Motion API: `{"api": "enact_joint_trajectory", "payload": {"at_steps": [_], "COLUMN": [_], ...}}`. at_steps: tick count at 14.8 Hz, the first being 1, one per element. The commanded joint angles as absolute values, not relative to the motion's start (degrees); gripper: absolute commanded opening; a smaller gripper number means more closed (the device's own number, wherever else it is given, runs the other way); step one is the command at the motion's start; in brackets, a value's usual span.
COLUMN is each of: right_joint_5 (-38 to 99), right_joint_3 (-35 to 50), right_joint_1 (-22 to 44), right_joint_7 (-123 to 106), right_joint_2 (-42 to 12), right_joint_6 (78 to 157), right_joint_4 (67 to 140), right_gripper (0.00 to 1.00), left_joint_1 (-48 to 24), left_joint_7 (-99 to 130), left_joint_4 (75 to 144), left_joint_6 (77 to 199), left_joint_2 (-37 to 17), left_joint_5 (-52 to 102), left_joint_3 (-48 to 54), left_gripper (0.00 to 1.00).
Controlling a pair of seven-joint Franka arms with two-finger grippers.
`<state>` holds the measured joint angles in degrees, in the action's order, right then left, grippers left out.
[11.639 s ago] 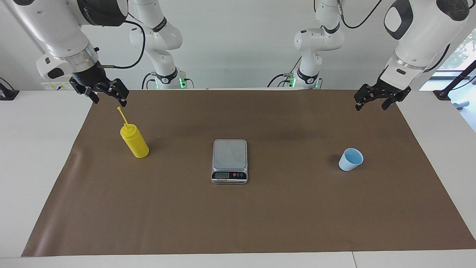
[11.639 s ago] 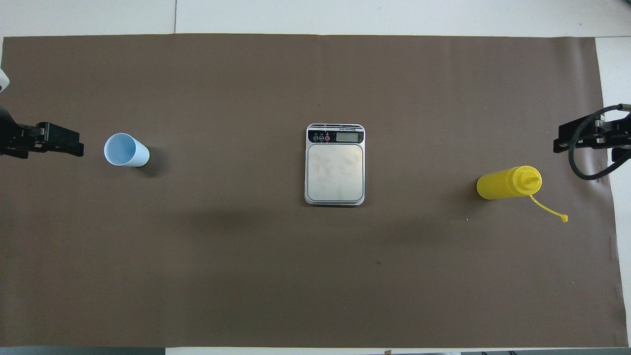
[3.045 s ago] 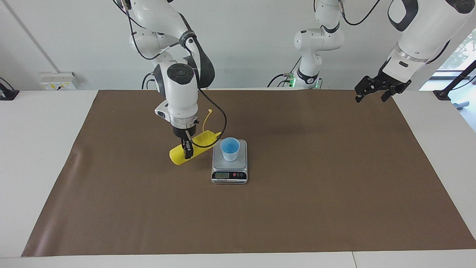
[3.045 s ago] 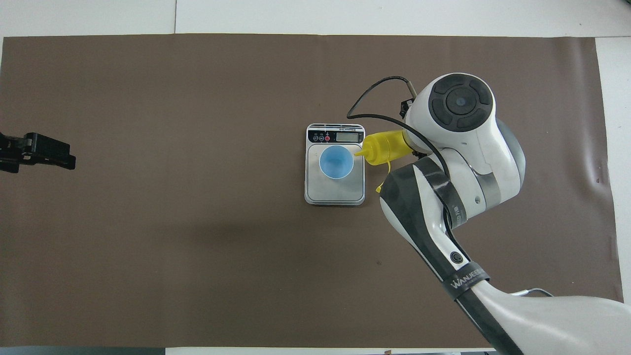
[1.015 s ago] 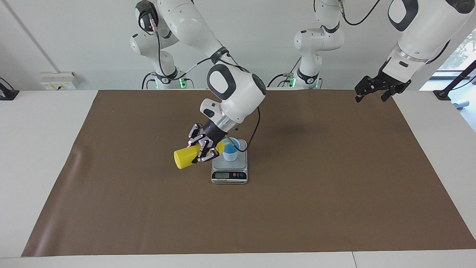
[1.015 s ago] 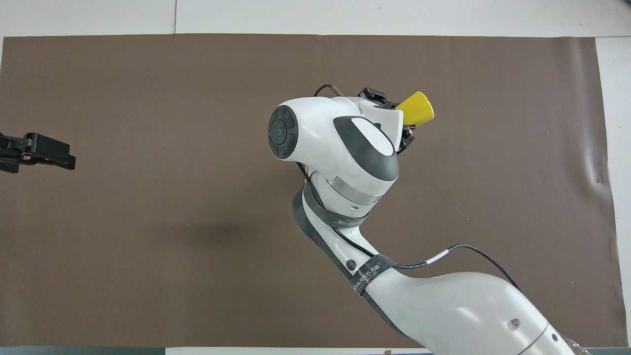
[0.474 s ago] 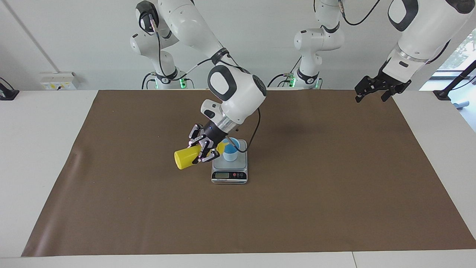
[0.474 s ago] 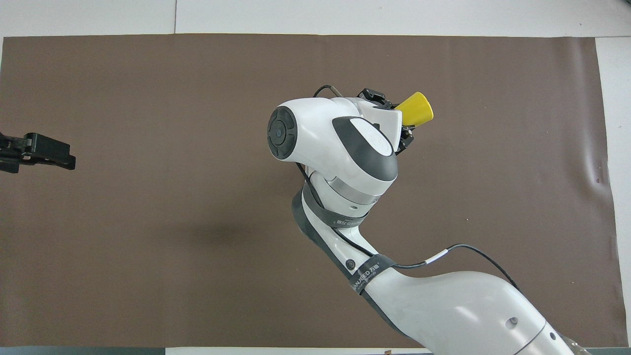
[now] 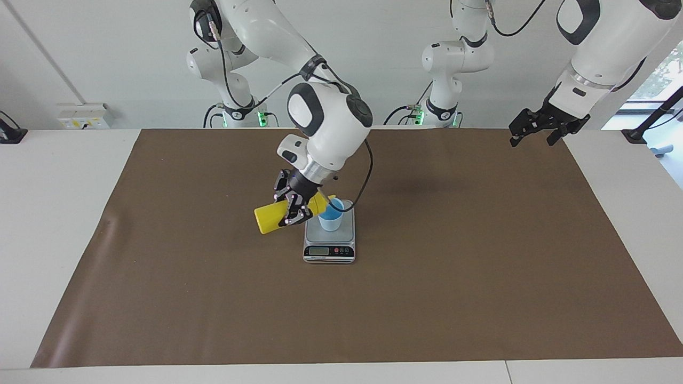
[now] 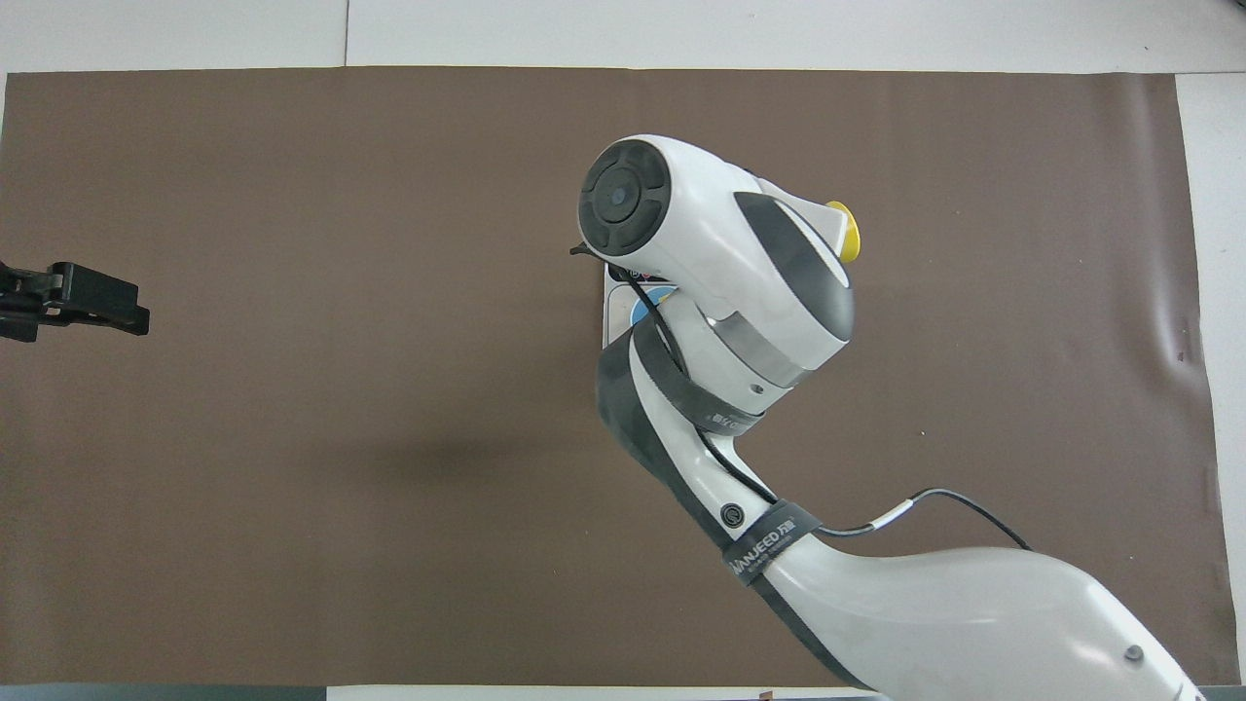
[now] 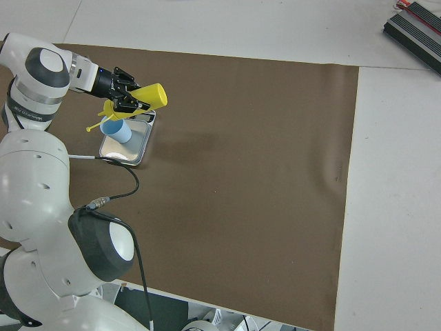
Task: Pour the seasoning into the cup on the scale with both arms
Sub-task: 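Turn the bottle upright and carry it back with the right gripper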
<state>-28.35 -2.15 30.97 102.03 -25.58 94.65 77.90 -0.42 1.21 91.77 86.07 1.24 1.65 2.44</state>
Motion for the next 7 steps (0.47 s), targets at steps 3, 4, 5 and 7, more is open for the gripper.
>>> {"api": "enact_joint_trajectory", "payload": {"at_steps": [3,4,5,7], "right_joint_5": [-13.6,-9.9,-6.1,4.0], "right_joint_3": [-1.6,-1.7,-1.6,-1.6], "right_joint_1": [20.7,18.0,14.7,7.9], "right_joint_7": [93.1,91.0,89.1,85.9], "right_joint_2": [-17.9,-16.8,-15.7,-14.8], "right_joint_6": [94.3,94.3,94.1,93.6], "right_joint_4": [78.0,78.2,78.3,78.7], "right_gripper": [0.0,0.0,0.0,0.0], "left_joint_1": [0.2,0.2,0.3,0.2], "left_joint_7": [0.5,0.5,0.5,0.5], "left_joint_4": [93.1,93.1,93.1,93.1], "left_joint_6": [85.7,85.7,85.7,85.7], "left_joint_2": [2.6,2.6,2.5,2.6], "left_joint_5": [2.4,2.4,2.4,2.4], "left_joint_3": [2.5,2.5,2.5,2.5], "left_gripper": [1.0,1.0,1.0,1.0]}}
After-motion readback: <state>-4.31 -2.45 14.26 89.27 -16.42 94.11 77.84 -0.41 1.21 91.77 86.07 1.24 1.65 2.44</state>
